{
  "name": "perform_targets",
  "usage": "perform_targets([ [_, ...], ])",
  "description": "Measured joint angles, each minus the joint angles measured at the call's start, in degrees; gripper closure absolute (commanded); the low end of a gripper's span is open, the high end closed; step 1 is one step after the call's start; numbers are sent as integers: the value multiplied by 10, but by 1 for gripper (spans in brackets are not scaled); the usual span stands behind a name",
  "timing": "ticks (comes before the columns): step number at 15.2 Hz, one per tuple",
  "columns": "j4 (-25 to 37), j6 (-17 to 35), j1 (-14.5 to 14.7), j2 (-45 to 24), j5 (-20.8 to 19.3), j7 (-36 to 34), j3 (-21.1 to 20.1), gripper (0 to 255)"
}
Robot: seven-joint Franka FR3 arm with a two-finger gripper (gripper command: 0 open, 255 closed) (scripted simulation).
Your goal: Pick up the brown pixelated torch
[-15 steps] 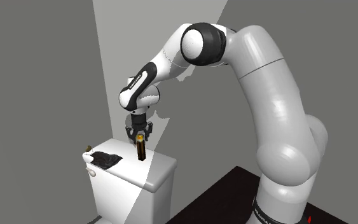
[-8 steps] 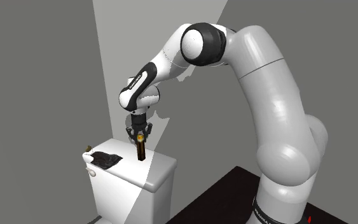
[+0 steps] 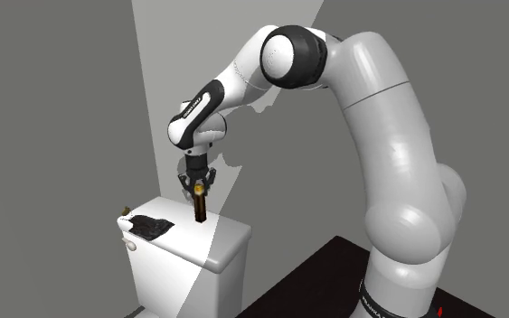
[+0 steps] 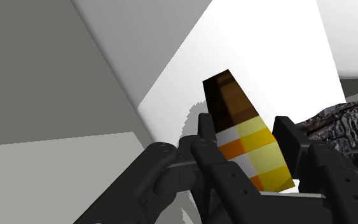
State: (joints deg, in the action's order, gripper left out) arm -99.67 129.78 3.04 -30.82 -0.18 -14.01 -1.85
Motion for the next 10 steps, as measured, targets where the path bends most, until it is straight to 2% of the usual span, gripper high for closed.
perform_targets([
  [10,16,-55,-1,39,1,1,-1,255],
])
